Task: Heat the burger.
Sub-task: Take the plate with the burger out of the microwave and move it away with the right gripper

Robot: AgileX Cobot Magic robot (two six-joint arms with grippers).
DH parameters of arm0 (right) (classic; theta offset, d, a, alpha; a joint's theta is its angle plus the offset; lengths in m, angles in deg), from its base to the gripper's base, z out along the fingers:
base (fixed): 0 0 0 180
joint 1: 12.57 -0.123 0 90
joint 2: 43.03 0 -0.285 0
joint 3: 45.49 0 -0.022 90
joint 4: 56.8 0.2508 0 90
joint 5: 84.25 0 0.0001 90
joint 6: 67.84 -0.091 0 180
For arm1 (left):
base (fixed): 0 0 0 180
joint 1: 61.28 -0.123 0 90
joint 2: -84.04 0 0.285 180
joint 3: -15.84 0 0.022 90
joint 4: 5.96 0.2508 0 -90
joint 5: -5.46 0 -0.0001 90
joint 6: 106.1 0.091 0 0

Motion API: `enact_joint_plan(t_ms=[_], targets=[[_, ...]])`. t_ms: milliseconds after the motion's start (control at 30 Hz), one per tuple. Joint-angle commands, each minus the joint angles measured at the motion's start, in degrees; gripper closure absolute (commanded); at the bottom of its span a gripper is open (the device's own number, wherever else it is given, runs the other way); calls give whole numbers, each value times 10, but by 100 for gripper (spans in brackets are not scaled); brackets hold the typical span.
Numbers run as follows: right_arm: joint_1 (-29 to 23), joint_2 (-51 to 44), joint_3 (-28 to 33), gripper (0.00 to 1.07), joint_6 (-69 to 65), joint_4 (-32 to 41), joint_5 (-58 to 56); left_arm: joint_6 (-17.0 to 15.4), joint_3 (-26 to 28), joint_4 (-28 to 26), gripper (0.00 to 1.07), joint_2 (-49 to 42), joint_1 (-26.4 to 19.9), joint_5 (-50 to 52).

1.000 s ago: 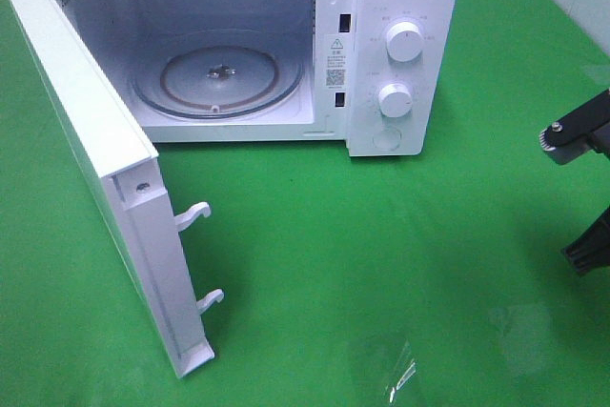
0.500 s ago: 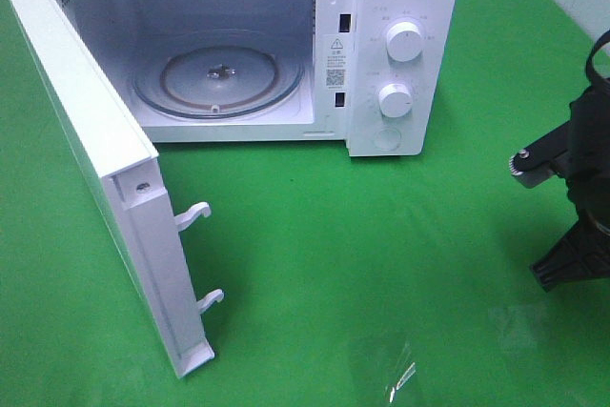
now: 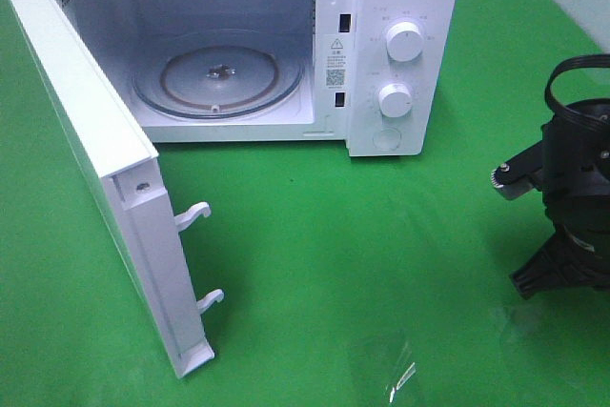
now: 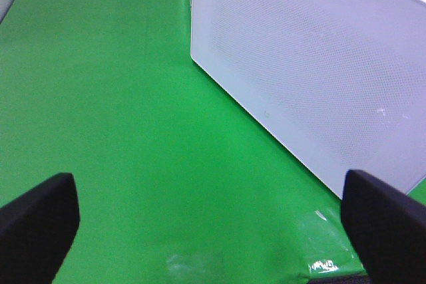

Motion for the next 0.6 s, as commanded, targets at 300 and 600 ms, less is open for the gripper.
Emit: enact_joint_plan(t_ms=[300,600], targets=[[2,17,-3,95,-26,-30,3,2,-1,0,6,-9,-1,2],[2,15,-3,72,-13,12,15,2,-1,0,6,-9,-1,2]])
